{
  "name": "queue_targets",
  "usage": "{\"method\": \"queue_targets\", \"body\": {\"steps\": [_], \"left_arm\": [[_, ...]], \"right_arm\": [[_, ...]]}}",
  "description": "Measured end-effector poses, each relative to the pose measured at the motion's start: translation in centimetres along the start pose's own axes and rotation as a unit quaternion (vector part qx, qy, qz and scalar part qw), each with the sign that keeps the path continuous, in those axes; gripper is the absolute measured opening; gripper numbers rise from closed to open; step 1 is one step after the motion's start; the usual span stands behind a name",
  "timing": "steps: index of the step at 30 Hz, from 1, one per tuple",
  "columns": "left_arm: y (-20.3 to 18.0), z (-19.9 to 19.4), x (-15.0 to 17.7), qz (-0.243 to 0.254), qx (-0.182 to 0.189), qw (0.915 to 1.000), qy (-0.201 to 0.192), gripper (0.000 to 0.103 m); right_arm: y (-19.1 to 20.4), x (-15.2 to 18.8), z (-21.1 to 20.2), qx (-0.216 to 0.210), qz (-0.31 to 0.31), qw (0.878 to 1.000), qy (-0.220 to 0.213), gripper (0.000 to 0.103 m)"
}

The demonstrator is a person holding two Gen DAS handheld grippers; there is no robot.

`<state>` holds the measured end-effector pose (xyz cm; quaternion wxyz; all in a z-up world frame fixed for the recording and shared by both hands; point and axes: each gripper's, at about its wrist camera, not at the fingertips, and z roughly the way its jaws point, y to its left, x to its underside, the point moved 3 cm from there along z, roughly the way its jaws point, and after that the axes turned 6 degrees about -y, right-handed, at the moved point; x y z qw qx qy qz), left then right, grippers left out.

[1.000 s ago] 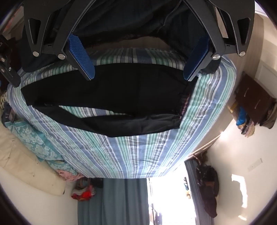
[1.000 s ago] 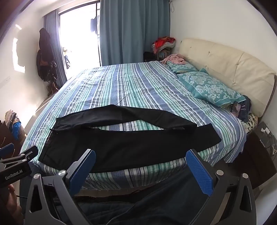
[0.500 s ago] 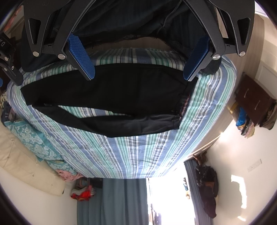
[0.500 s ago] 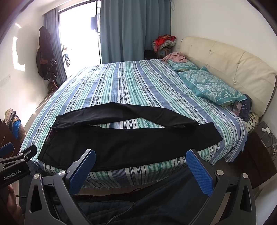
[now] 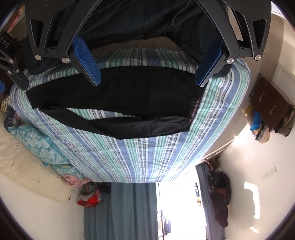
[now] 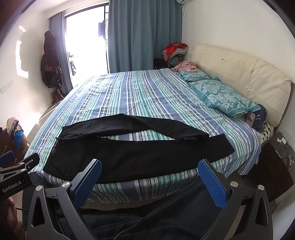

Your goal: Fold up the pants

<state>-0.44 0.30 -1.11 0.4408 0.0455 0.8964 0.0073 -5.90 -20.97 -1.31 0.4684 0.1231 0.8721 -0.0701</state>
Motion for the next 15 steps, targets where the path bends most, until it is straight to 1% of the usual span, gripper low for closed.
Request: {"method": "queue_targets", "body": {"steps": [6,10,15], "left_arm": [[0.0,-0.7,0.6,0.004,0.001,0.9999,-0.009,0.102],[-0.3,-1.2,1.2,0.008,0.007,0.9999,-0.008,0.102],[-1.0,-1.4,1.3,0.017,0.01,0.9998,-0.01,0.102]], "right_arm": [[0.0,0.5,-0.6,-0.007,-0.005,1.0,-0.001,0.103],[-0.4,1.1,-1.5,-0.002,-0.008,1.0,-0.007,0.103],[-1.8,1.8,-1.9,0.009,0.009,1.0,-0.006,0.103]]}}
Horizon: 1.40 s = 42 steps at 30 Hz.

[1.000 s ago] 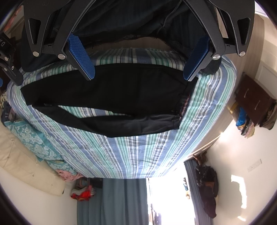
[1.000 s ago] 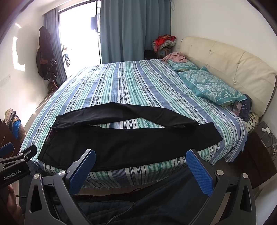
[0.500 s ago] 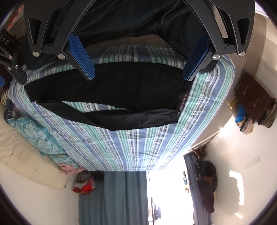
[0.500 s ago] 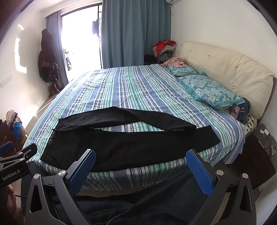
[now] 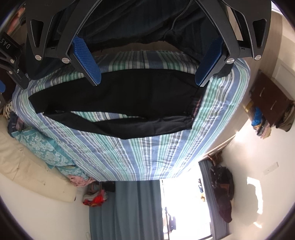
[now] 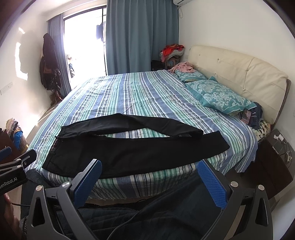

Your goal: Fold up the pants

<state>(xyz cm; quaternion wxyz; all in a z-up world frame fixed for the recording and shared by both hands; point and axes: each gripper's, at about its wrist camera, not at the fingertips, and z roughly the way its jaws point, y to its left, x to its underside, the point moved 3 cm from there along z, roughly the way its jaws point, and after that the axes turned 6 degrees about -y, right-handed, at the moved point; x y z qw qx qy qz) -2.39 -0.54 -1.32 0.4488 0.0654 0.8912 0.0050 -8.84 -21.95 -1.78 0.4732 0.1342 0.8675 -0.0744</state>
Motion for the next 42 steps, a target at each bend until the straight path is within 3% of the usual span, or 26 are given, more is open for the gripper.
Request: {"method": "queue_targets", "body": {"steps": [6,30,37,42], "left_arm": [[-0.8,0.2,0.3,0.02,0.002,0.9998,0.008,0.102],[-0.3,0.6,0.4,0.009,0.004,0.9997,0.021,0.102],[-0.5,1.0,0.5,0.009,0.02,0.9993,0.03,0.102],[-1.4,1.5,0.3,0.019,0.045,0.9982,0.037,0.102]], "right_arm": [[-0.8,0.3,0.5,0.001,0.011,1.0,0.011,0.103],[-0.2,0.4,0.4,-0.011,0.003,1.0,0.006,0.103],[0.3,0.4,0.1,-0.066,0.002,0.998,-0.004,0.103],[1.5,-0.2,-1.1,-0.112,-0.007,0.993,-0.042,0.103]]}}
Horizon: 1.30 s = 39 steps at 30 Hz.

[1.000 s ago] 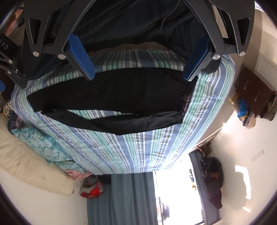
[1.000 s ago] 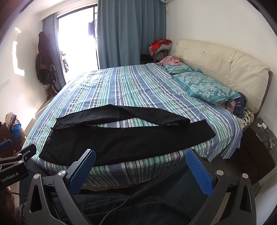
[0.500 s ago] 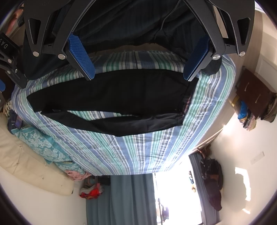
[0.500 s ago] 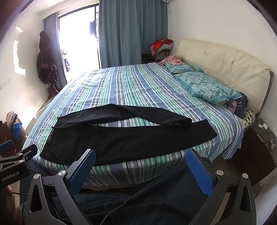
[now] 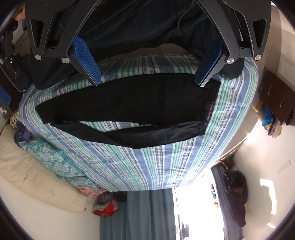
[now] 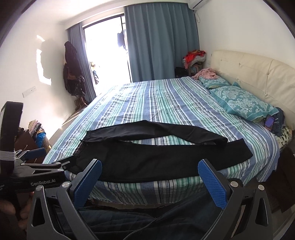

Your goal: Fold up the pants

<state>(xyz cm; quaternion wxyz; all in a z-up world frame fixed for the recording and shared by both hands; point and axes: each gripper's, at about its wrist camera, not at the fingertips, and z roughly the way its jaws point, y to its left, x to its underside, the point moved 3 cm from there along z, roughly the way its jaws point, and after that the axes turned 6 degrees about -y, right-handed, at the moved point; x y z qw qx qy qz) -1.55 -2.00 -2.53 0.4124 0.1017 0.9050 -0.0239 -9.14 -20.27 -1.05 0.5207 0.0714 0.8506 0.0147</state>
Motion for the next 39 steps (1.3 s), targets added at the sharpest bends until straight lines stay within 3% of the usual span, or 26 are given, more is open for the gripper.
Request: {"method": "queue_targets", "body": {"steps": [6,8,10,12,14,17,18,20,22,26,27,28,29,30,34,37,39], "left_arm": [[0.5,0.7,-1.9,0.005,-0.01,0.9996,-0.026,0.102],[1.2,1.4,-2.5,-0.003,-0.018,0.9992,-0.034,0.102],[1.9,2.4,-2.7,-0.008,-0.026,0.9991,-0.033,0.102],[2.5,3.9,-2.7,-0.008,-0.032,0.9992,-0.02,0.102],[2.9,5.6,-2.4,-0.012,-0.037,0.9993,0.002,0.102],[3.1,8.2,-2.0,-0.023,-0.037,0.9982,0.041,0.102],[3.0,8.9,-1.8,-0.025,-0.038,0.9976,0.052,0.102],[2.6,10.2,-1.6,-0.025,-0.044,0.9961,0.072,0.102],[2.1,11.3,-1.4,-0.02,-0.05,0.9944,0.091,0.102],[1.0,13.3,-1.2,0.0,-0.063,0.9907,0.121,0.102],[0.6,13.9,-1.2,0.006,-0.067,0.9894,0.128,0.102],[0.3,14.6,-1.2,0.013,-0.071,0.988,0.136,0.102],[0.0,15.1,-1.2,0.018,-0.073,0.9869,0.143,0.102],[-0.3,15.6,-1.3,0.023,-0.074,0.9861,0.147,0.102],[-2.1,17.4,-2.0,0.046,-0.074,0.9846,0.152,0.102],[-3.7,18.7,-2.8,0.064,-0.07,0.9838,0.152,0.102],[-4.7,19.5,-3.2,0.076,-0.068,0.9828,0.154,0.102]], "right_arm": [[0.2,-0.7,0.4,-0.012,-0.016,0.999,-0.026,0.103],[-0.1,-0.7,1.1,-0.005,-0.047,0.998,-0.046,0.103],[-1.1,-0.5,2.7,0.046,-0.127,0.989,-0.067,0.103],[-3.5,0.0,5.8,0.111,-0.221,0.967,-0.066,0.103],[-7.7,0.9,10.0,0.119,-0.279,0.952,-0.033,0.103],[-15.3,3.0,17.7,0.126,-0.332,0.933,0.061,0.102],[-17.6,3.8,20.4,0.13,-0.341,0.926,0.098,0.099],[-21.4,5.1,24.6,0.112,-0.336,0.923,0.149,0.09],[-24.1,5.6,28.0,0.104,-0.326,0.924,0.17,0.089],[-26.3,5.2,33.6,0.116,-0.353,0.913,0.165,0.089],[-26.4,5.0,34.5,0.102,-0.361,0.913,0.162,0.08],[-26.5,4.7,35.4,0.079,-0.356,0.916,0.166,0.066],[-26.8,3.9,36.3,0.048,-0.326,0.926,0.183,0.02],[-27.6,2.6,37.3,0.019,-0.275,0.939,0.205,0.011],[-32.7,-7.6,40.3,0.041,-0.139,0.978,0.148,0.01],[-38.7,-15.2,45.4,0.062,-0.046,0.989,0.127,0.015],[-42.5,-17.0,50.2,0.1,-0.007,0.982,0.161,0.049]]}}
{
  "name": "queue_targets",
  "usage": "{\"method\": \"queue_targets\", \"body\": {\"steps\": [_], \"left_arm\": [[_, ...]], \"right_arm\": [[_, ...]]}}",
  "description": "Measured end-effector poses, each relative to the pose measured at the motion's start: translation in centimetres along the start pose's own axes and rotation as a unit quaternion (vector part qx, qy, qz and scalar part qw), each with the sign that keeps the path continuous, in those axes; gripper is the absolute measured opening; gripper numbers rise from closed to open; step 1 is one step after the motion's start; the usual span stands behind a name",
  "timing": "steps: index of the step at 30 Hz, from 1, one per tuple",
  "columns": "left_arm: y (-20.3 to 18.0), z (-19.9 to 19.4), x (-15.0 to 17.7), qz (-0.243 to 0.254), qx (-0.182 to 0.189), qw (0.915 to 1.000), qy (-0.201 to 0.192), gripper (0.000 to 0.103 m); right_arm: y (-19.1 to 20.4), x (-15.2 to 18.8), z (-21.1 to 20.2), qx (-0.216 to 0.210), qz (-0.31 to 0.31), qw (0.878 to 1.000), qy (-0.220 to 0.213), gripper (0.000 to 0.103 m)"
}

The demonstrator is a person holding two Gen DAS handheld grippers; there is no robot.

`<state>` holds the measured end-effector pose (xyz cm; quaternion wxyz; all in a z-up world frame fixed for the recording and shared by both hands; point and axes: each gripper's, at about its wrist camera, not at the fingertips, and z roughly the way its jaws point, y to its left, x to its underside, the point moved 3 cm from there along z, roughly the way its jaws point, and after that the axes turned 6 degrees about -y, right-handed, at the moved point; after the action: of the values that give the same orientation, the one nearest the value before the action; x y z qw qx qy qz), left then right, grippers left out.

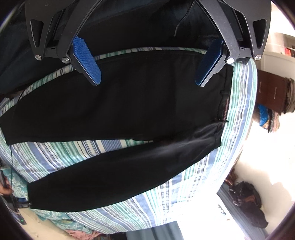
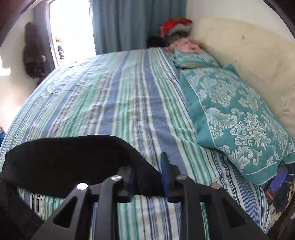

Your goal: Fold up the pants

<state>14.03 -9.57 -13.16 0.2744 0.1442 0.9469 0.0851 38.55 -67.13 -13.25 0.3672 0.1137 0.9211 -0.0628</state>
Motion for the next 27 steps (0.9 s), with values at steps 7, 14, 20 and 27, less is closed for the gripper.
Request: {"method": "queue_targets", "body": {"steps": [7,14,20,27], "left_arm": [[-1.3,3.4,-1.3,0.002,0.007,0.9997,0.023,0.102],[-4.6,7.8,-7.3,-0.034,0.012,0.9969,-0.07,0.102],[-9.2,14.5,-12.5,-0.067,-0.013,0.9918,-0.108,0.102],[-12.1,20.4,-9.8,-0.025,-0.054,0.9905,-0.123,0.102]], "right_arm": [[-3.7,1.8,4.1,0.072,0.054,0.996,-0.01,0.051],[1.8,11.1,3.7,0.027,0.093,0.995,-0.009,0.084],[-1.2,14.8,7.0,0.087,0.205,0.975,0.013,0.084],[-3.4,13.2,8.5,-0.095,0.237,0.967,0.001,0.089]]}}
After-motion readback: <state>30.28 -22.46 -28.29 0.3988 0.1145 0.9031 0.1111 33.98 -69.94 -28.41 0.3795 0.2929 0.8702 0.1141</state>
